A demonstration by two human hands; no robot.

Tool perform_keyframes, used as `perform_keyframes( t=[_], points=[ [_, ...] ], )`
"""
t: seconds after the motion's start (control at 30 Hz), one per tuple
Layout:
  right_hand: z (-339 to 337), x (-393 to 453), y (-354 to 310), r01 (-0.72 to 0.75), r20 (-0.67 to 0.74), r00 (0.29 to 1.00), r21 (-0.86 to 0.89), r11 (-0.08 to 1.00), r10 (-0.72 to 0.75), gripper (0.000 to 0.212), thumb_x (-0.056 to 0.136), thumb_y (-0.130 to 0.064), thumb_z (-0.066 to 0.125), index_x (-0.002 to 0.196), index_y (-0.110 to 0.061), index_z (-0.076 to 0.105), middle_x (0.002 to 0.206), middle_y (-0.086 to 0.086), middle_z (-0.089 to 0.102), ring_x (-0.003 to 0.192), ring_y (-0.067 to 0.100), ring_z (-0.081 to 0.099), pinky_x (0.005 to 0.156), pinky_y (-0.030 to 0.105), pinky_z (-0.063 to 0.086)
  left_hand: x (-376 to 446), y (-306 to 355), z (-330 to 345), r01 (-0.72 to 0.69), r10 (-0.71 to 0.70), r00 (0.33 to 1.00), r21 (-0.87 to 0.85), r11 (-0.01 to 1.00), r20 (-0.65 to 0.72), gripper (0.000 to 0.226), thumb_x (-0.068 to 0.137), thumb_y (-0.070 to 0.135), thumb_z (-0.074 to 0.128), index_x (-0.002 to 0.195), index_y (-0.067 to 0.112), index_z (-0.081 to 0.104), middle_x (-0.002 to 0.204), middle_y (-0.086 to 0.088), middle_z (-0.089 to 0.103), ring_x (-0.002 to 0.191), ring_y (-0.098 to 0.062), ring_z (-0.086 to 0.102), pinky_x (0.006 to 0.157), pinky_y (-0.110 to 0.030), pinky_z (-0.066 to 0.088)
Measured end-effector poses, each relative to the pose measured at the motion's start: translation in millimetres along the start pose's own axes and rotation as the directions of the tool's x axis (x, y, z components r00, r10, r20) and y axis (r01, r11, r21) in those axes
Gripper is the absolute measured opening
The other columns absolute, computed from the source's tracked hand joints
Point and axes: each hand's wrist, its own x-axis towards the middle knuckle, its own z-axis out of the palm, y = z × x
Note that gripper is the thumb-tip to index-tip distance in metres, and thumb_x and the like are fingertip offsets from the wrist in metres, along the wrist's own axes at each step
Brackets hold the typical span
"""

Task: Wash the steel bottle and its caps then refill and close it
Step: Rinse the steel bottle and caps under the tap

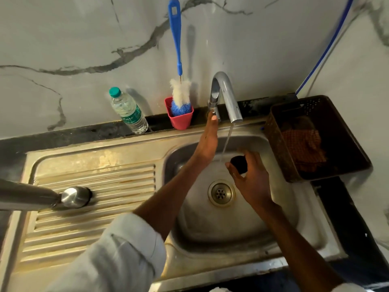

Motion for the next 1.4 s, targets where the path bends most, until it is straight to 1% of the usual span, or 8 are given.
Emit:
perform_keyframes(
  t=[0.27,0.43,0.63,0.77,0.97,1.1,1.27,1.4],
  points=[
    [-22.4,-8.0,-16.8,0.167,-0.179,0.973,0.122,0.978,-0.144,0.041,0.098,-0.027,0.069,0.132,-0.010,0.056,0.131,0.006,0.053,0.111,0.005,0.056,0.085,0.012,0.050,-0.7,-37.1,-35.0,-0.083,0.102,0.995,0.422,0.903,-0.021,0.057,0.113,0.052,0.030,0.166,0.029,0.030,0.174,0.007,0.021,0.162,-0.014,0.010,0.131,-0.044,0.014],
    [22.9,-33.0,8.9,-0.274,0.338,0.899,-0.067,0.959,0.280,0.041,0.096,-0.038,0.069,0.126,-0.016,0.054,0.131,0.007,0.053,0.110,0.030,0.064,0.087,0.034,0.047,-72.2,-73.0,-41.1,0.052,0.037,0.983,0.467,0.883,-0.179,0.057,0.109,0.052,0.041,0.158,0.022,0.045,0.164,-0.003,0.045,0.155,-0.020,0.034,0.126,-0.052,0.031],
    [3.9,-40.6,-19.3,0.084,0.000,0.996,0.180,0.980,-0.086,0.039,0.099,-0.029,0.066,0.132,-0.011,0.054,0.133,0.006,0.050,0.106,0.011,0.058,0.085,0.019,0.048,-152.6,-111.8,-49.4,0.136,0.067,0.956,0.635,0.760,-0.286,0.054,0.110,0.043,0.047,0.158,0.018,0.045,0.164,-0.003,0.045,0.156,-0.021,0.032,0.127,-0.047,0.031],
    [27.4,-60.0,5.1,-0.267,0.383,0.880,-0.088,0.960,0.280,0.033,0.100,-0.034,0.061,0.121,-0.012,0.050,0.128,0.012,0.050,0.111,0.036,0.062,0.090,0.043,0.048,-189.4,-124.7,-57.7,0.198,0.082,0.935,0.700,0.687,-0.345,0.055,0.109,0.046,0.044,0.153,0.015,0.051,0.158,-0.008,0.052,0.149,-0.027,0.044,0.122,-0.050,0.038],
    [15.6,-71.6,-22.7,0.096,0.051,0.994,0.096,0.991,-0.102,0.039,0.097,-0.032,0.067,0.130,-0.017,0.053,0.134,0.004,0.047,0.094,0.018,0.061,0.075,0.032,0.054,-226.9,-137.9,-72.2,0.257,0.062,0.920,0.715,0.650,-0.388,0.056,0.109,0.049,0.041,0.153,0.015,0.050,0.161,-0.008,0.049,0.153,-0.028,0.039,0.125,-0.051,0.032],
    [33.6,-74.7,1.7,-0.316,0.358,0.867,-0.143,0.938,0.346,0.037,0.098,-0.032,0.060,0.128,-0.011,0.054,0.133,0.016,0.056,0.112,0.036,0.061,0.093,0.040,0.050,-244.7,-143.4,-80.3,0.288,0.053,0.911,0.722,0.629,-0.409,0.058,0.108,0.050,0.045,0.155,0.016,0.047,0.163,-0.006,0.046,0.153,-0.026,0.038,0.124,-0.051,0.033],
    [38.0,-83.8,-17.9,0.052,0.235,0.969,0.088,0.995,-0.071,0.039,0.093,-0.030,0.072,0.128,-0.022,0.055,0.130,-0.001,0.047,0.094,0.013,0.059,0.082,0.031,0.053,-263.8,-144.5,-90.0,0.318,0.044,0.892,0.693,0.647,-0.450,0.058,0.107,0.049,0.041,0.158,0.021,0.043,0.167,0.000,0.039,0.158,-0.021,0.028,0.128,-0.048,0.026],
    [64.8,-89.2,-17.2,-0.437,0.401,0.856,0.222,0.872,0.327,0.018,0.099,-0.026,0.065,0.108,-0.011,0.060,0.083,0.010,0.064,0.050,0.012,0.058,0.045,0.030,0.052,-275.9,-147.9,-108.9,0.348,0.034,0.866,0.652,0.674,-0.498,0.056,0.109,0.045,0.047,0.160,0.024,0.039,0.170,0.003,0.034,0.160,-0.017,0.020,0.130,-0.045,0.020]
  ],
)
